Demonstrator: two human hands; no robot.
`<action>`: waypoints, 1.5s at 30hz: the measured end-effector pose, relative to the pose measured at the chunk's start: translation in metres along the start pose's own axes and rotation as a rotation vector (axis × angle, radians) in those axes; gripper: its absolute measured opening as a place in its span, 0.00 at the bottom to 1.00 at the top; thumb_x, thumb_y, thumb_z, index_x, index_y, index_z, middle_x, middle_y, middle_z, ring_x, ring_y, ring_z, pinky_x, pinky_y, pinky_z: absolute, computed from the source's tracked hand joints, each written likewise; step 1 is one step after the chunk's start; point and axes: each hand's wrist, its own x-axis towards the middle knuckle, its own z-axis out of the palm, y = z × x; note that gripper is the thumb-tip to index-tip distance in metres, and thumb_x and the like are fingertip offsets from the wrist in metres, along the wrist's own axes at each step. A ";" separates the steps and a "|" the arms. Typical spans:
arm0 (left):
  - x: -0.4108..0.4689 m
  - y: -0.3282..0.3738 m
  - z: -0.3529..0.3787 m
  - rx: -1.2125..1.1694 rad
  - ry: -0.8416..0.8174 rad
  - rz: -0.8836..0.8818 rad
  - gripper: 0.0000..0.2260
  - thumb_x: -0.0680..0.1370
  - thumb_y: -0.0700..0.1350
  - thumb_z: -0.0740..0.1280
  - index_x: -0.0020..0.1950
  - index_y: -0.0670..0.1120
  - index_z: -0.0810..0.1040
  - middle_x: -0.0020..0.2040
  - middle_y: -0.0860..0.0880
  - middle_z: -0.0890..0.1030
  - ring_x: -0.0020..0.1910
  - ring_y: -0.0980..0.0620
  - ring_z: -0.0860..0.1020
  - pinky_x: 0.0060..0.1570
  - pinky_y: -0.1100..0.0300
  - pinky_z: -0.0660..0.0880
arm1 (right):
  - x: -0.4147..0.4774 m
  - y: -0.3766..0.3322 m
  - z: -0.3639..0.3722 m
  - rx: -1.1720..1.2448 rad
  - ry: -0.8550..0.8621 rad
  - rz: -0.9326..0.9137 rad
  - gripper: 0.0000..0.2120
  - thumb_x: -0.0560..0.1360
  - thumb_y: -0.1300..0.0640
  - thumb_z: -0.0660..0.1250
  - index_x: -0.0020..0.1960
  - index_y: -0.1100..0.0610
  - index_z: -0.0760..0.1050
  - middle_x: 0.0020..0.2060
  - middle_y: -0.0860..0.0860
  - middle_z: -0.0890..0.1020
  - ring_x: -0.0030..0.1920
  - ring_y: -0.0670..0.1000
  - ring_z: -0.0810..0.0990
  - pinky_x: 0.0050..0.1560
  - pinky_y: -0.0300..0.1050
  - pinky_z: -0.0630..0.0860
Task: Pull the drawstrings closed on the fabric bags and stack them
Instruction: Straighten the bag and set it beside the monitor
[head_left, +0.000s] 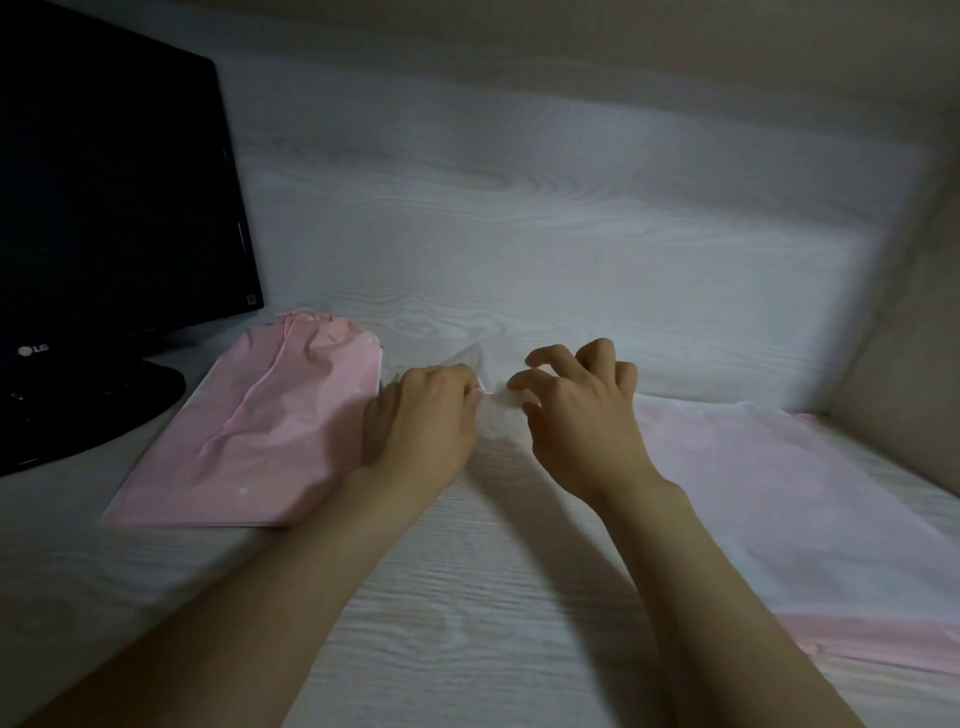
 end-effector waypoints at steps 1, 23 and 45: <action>0.000 0.002 -0.002 0.029 0.008 -0.018 0.08 0.85 0.52 0.63 0.55 0.52 0.81 0.50 0.48 0.84 0.50 0.41 0.82 0.43 0.52 0.74 | 0.000 0.000 -0.001 0.013 -0.017 -0.011 0.18 0.74 0.59 0.70 0.61 0.44 0.82 0.57 0.41 0.81 0.53 0.54 0.65 0.47 0.47 0.50; 0.007 0.005 0.000 -0.426 -0.055 0.075 0.16 0.84 0.36 0.58 0.62 0.49 0.82 0.57 0.52 0.85 0.50 0.56 0.85 0.56 0.59 0.79 | -0.002 -0.011 -0.004 0.658 -0.537 0.079 0.05 0.74 0.53 0.71 0.43 0.47 0.86 0.27 0.42 0.79 0.30 0.43 0.75 0.38 0.36 0.68; 0.006 -0.003 0.011 -0.507 -0.395 -0.131 0.10 0.82 0.39 0.69 0.62 0.46 0.83 0.58 0.48 0.84 0.38 0.53 0.85 0.45 0.53 0.85 | 0.003 0.002 -0.010 0.597 -0.606 0.344 0.13 0.69 0.52 0.64 0.34 0.62 0.78 0.32 0.57 0.80 0.33 0.53 0.76 0.36 0.46 0.70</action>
